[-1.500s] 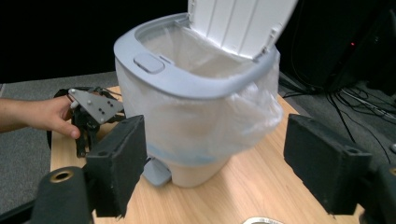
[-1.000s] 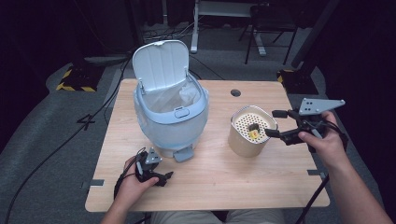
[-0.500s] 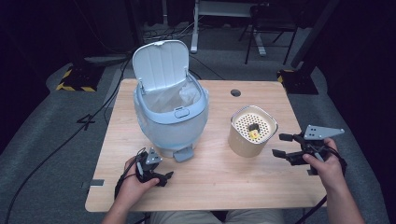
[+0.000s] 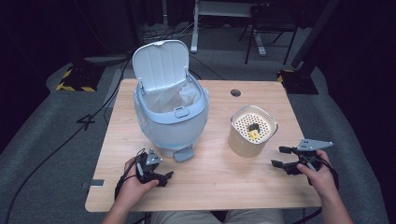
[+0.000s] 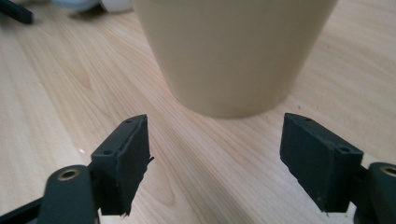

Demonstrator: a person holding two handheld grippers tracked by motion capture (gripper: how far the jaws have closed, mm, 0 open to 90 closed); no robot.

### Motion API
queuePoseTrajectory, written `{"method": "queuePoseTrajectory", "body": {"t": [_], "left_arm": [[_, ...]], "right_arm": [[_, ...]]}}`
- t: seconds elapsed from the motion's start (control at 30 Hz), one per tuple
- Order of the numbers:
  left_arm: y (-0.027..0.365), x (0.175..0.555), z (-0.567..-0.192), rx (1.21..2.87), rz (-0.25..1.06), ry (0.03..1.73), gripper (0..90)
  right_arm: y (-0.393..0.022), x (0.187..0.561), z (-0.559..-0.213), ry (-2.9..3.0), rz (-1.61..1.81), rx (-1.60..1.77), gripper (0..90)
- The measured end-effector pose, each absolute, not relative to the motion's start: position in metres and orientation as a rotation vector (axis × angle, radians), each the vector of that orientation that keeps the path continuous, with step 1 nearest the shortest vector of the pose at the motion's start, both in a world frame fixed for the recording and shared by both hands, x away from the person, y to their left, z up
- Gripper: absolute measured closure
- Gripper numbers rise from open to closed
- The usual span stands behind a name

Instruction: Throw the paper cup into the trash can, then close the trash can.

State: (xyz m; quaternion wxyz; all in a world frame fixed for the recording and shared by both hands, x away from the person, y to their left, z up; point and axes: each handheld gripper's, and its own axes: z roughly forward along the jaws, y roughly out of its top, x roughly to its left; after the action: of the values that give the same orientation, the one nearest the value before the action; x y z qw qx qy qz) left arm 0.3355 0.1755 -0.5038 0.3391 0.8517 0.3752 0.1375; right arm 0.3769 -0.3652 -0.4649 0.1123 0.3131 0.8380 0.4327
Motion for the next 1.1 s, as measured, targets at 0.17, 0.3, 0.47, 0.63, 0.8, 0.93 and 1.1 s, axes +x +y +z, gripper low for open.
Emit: {"method": "queuePoseTrajectory", "body": {"t": [0.17, 0.3, 0.47, 0.63, 0.8, 0.93, 1.1], "left_arm": [[0.177, 0.336, -0.503, 2.192, 0.366, 1.001, 16.8], [0.177, 0.335, -0.503, 2.189, 0.366, 1.008, 18.3], [0.178, 0.334, -0.496, 2.157, 0.337, 1.006, 22.1], [0.182, 0.33, -0.484, 2.131, 0.342, 0.97, 23.4], [0.186, 0.322, -0.464, 2.089, 0.361, 0.937, 24.2], [0.191, 0.317, -0.444, 2.053, 0.386, 0.915, 24.6], [0.199, 0.313, -0.416, 2.006, 0.393, 0.878, 26.5]], "right_arm": [[-0.364, 0.38, -0.484, 2.466, 1.165, 0.946, 24.2], [-0.362, 0.381, -0.493, 2.467, 1.128, 0.946, 23.5], [-0.361, 0.379, -0.503, 2.457, 1.083, 0.949, 18.9], [-0.361, 0.379, -0.504, 2.456, 1.082, 0.946, 18.4], [-0.361, 0.38, -0.504, 2.458, 1.085, 0.949, 18.2], [-0.361, 0.38, -0.504, 2.458, 1.084, 0.947, 18.1], [-0.361, 0.38, -0.504, 2.456, 1.078, 0.944, 18.1]]}}
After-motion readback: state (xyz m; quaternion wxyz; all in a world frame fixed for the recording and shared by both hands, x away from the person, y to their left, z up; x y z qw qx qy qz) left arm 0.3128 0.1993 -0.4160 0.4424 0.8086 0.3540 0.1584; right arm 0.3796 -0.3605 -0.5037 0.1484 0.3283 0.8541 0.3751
